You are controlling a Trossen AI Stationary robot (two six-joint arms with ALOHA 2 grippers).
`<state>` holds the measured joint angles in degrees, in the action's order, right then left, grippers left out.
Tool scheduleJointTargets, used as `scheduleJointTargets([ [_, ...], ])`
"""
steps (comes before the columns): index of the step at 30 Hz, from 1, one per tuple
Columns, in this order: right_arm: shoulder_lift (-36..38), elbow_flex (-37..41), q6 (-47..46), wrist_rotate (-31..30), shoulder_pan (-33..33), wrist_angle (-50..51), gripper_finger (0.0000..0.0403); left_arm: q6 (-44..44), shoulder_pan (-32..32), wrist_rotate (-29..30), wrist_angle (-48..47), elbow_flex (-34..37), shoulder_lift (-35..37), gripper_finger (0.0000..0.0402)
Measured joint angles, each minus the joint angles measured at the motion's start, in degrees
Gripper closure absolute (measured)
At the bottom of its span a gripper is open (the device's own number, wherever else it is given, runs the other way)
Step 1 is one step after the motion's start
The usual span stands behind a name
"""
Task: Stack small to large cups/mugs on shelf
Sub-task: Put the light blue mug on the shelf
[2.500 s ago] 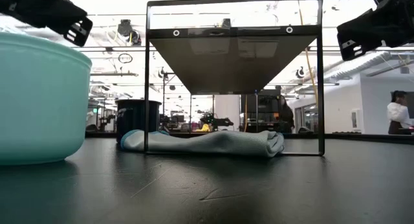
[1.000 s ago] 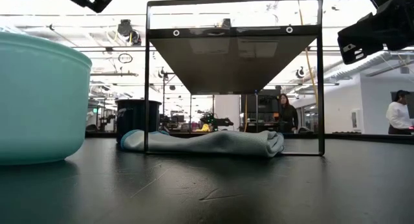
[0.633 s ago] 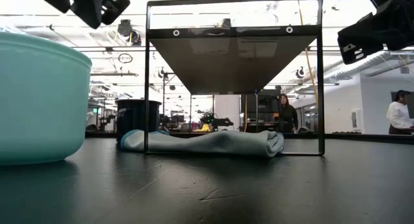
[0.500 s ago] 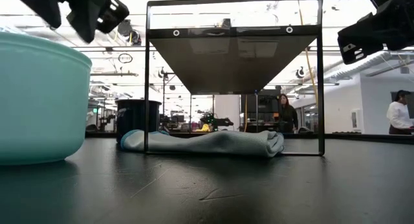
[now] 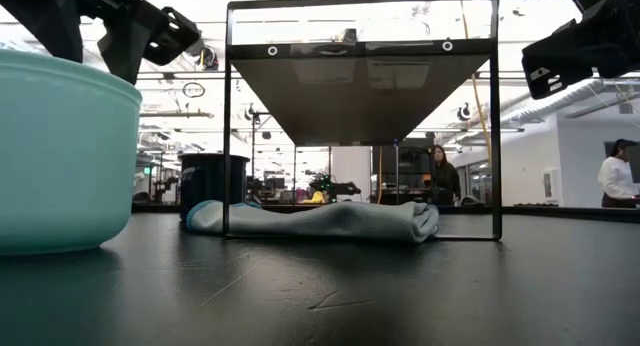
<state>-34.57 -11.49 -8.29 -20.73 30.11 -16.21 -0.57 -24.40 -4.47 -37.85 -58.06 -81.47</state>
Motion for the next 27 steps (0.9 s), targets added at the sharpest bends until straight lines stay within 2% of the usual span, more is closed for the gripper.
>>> scheduleJointTargets([
  [7,0.0,0.0,-0.5,0.0,0.0,0.0,0.0403,-0.5,0.4,0.0,0.8,0.0,0.0,0.0236],
  [12,0.0,0.0,-1.4,0.0,0.0,0.1,0.0403,-1.4,0.4,2.8,2.1,0.0,0.0,0.0236],
  [27,0.0,0.0,-1.5,0.0,0.0,0.3,0.0403,-1.1,0.3,1.1,0.6,0.1,-2.0,0.0236],
])
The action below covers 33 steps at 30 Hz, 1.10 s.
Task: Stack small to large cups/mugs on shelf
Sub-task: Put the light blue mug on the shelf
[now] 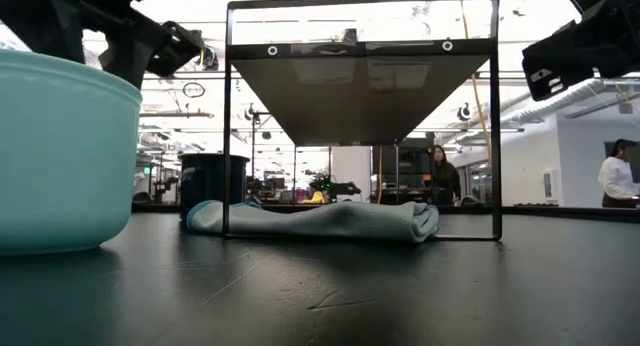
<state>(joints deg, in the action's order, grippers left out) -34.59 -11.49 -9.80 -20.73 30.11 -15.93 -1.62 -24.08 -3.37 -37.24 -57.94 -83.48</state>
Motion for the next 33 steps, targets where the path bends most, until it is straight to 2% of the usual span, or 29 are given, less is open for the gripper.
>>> scheduleJointTargets([
  [16,0.0,0.0,0.0,0.0,0.0,0.0,0.0403,1.3,0.4,0.4,-0.3,-0.1,-2.8,0.0236],
  [33,0.0,0.0,0.0,0.0,0.0,0.0,0.0403,1.5,0.4,0.4,-0.1,-0.1,-2.8,0.0236],
])
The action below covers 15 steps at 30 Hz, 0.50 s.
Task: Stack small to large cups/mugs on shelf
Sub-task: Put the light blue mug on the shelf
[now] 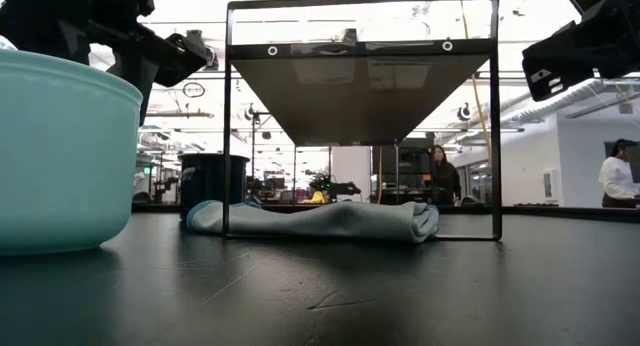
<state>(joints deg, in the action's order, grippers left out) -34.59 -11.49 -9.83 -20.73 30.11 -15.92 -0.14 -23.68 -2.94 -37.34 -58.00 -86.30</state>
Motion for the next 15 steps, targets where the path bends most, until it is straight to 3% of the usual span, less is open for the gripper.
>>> scheduleJointTargets([
  [15,0.0,0.0,-0.2,0.0,0.0,0.0,0.0403,0.5,0.0,0.0,0.5,0.0,0.0,0.0251],
])
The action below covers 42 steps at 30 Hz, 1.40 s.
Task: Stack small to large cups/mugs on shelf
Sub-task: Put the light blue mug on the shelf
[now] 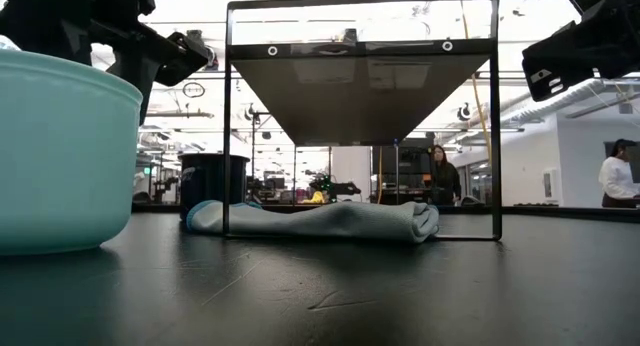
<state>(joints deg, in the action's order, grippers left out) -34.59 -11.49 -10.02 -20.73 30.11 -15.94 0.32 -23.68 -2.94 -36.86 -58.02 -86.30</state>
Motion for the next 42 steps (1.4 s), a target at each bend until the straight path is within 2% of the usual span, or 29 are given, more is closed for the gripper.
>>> scheduleJointTargets([
  [18,0.0,0.0,0.0,0.0,0.0,0.0,0.0403,-1.0,0.0,-0.5,-0.2,0.0,0.0,0.0393],
  [34,0.0,0.0,0.0,0.0,0.0,0.0,0.0403,1.3,0.5,1.9,-0.7,0.0,0.1,0.0397],
  [42,0.0,0.0,0.0,0.0,0.0,-0.1,0.0403,2.2,0.5,3.7,-4.0,0.0,3.1,0.0399],
])
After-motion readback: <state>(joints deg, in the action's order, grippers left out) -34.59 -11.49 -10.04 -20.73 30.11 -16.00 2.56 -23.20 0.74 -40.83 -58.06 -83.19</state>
